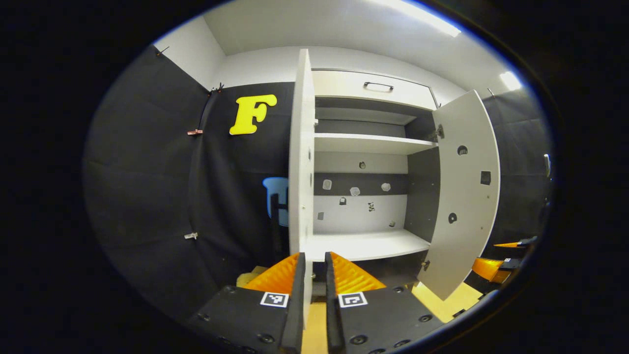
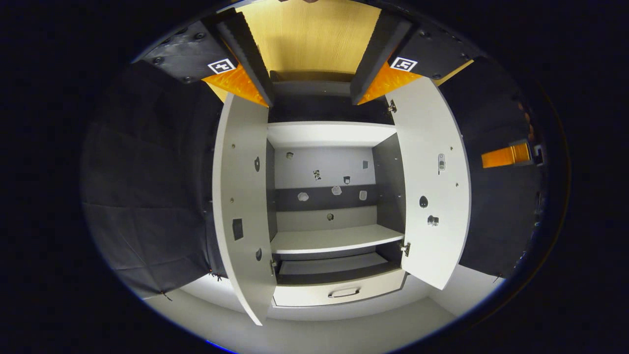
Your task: Open the right door of the double-door shoe cabinet with the right hand, and open the left door with the left hand.
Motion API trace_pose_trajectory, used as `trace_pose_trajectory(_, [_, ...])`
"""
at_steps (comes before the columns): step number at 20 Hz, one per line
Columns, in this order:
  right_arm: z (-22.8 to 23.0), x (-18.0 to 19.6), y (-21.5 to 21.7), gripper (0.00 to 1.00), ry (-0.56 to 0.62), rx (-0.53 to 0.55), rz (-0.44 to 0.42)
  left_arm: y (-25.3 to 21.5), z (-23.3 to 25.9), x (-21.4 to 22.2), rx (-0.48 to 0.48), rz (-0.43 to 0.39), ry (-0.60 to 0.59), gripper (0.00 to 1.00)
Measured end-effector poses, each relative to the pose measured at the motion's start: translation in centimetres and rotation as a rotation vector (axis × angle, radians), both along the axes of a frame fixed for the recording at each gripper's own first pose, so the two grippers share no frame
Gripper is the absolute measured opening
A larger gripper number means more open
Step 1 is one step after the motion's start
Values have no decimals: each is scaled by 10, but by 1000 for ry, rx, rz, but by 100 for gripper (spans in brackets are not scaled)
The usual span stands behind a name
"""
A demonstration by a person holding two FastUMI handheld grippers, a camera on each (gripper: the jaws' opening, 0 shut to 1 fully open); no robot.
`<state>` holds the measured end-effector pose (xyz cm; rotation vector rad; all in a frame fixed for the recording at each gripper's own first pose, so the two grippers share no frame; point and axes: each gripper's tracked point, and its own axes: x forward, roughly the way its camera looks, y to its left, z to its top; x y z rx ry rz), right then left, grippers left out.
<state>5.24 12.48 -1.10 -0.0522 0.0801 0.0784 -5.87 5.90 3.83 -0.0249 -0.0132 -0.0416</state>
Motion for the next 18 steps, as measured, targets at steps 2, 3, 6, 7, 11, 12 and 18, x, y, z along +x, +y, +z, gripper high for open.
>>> trace_pose_trajectory(2, [9,-10,-13,98,-24,-16,18,-21,-11,-13,15,11,18,27])
trace_pose_trajectory(3, [12,-14,-18,98,-34,-22,28,-29,-15,-20,12,21,25,29])
trace_pose_trajectory(6, [25,-20,-38,98,-62,-28,34,-45,-15,-37,-16,37,15,48])
trace_pose_trajectory(7, [31,-21,-44,98,-71,-28,28,-48,-10,-40,-21,43,-1,61])
trace_pose_trajectory(11, [48,-16,-57,98,-101,-5,6,-44,5,-42,-26,74,-30,98])
trace_pose_trajectory(12, [49,-15,-57,98,-106,4,0,-42,7,-43,-31,77,-38,98])
trace_pose_trajectory(18, [38,-9,-64,98,-83,-29,-35,-30,2,-29,-17,49,-46,96])
